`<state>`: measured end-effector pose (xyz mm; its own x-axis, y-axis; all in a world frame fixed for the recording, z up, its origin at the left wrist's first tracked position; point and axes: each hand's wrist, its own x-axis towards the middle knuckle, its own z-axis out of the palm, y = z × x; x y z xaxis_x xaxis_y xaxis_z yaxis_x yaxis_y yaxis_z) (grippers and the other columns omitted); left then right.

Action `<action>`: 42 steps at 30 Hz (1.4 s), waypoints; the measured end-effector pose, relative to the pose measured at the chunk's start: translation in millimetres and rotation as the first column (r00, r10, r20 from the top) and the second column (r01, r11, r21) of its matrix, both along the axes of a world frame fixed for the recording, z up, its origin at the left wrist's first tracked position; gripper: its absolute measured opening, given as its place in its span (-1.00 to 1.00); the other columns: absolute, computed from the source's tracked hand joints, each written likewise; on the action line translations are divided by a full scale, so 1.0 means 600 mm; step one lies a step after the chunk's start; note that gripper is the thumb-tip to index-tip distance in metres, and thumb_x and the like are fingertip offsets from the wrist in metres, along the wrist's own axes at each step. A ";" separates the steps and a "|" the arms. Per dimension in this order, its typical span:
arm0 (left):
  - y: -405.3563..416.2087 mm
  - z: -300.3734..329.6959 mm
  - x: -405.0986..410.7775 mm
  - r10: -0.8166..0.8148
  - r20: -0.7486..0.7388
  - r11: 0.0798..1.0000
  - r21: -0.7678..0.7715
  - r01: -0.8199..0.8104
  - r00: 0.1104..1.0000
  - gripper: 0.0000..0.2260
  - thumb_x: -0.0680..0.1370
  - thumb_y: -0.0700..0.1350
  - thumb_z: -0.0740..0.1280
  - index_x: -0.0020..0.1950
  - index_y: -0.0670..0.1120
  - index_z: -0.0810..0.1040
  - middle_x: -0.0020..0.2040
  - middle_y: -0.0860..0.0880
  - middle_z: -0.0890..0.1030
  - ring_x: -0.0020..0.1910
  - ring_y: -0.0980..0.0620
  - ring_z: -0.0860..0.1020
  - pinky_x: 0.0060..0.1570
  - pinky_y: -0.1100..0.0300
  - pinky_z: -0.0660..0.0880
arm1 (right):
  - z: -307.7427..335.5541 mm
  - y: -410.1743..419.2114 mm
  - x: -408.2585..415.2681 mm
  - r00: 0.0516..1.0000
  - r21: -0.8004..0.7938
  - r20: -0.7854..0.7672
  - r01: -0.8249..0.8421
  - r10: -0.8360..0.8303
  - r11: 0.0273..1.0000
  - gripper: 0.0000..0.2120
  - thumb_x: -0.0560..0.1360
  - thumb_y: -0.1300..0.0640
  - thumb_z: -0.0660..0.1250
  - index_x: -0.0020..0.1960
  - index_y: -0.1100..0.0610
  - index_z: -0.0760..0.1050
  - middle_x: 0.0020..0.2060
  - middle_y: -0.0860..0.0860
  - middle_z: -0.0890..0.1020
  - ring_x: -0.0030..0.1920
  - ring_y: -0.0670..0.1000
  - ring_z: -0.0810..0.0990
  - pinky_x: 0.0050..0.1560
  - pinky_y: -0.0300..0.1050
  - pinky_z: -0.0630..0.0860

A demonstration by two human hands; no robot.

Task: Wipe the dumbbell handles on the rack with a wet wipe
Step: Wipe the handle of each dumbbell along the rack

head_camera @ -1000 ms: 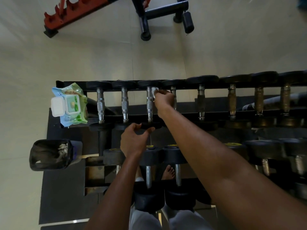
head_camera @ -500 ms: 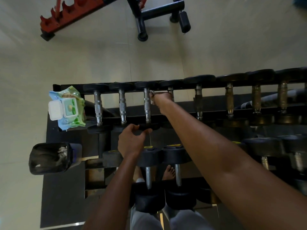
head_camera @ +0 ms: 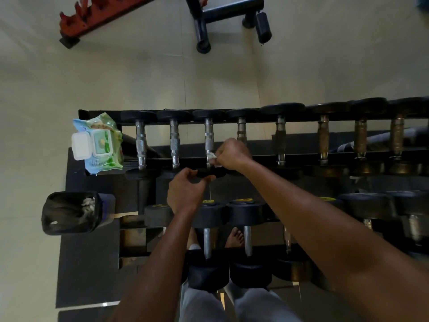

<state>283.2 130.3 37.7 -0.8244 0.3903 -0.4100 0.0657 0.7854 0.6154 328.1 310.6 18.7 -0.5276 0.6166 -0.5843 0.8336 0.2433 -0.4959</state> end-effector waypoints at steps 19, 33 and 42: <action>-0.015 -0.027 0.011 0.056 0.008 0.996 0.068 -0.056 0.998 -0.51 0.35 0.42 0.57 0.13 0.17 0.69 0.10 0.21 0.69 0.07 0.16 0.64 -0.09 0.12 0.53 | 0.073 0.049 -0.080 0.699 0.630 0.201 -0.629 0.687 0.456 -0.82 0.71 0.12 0.32 0.20 -0.01 0.69 -0.21 -0.06 0.69 -0.26 -0.02 0.62 -0.19 -0.10 0.56; 0.015 -0.077 0.075 0.321 0.710 0.694 0.275 -0.666 0.627 -0.39 0.39 0.06 0.73 0.34 -0.05 0.58 0.22 -0.05 0.69 0.14 0.01 0.70 -0.07 0.25 0.66 | 0.018 0.028 -0.008 0.905 0.221 -0.357 -0.158 0.230 0.962 -0.74 0.61 -0.04 0.48 0.25 0.02 0.71 0.09 -0.05 0.75 0.04 -0.08 0.68 0.07 -0.03 0.67; 0.017 -0.137 0.057 0.211 0.823 0.665 0.274 -0.694 0.528 -0.42 0.48 0.30 0.52 0.21 -0.16 0.72 0.10 -0.17 0.77 0.16 -0.16 0.74 0.15 -0.05 0.65 | 0.005 0.039 -0.026 0.873 0.276 -0.488 0.125 0.027 0.953 -0.82 0.63 -0.05 0.46 0.19 -0.04 0.72 -0.02 -0.15 0.74 -0.04 -0.18 0.67 0.00 -0.10 0.67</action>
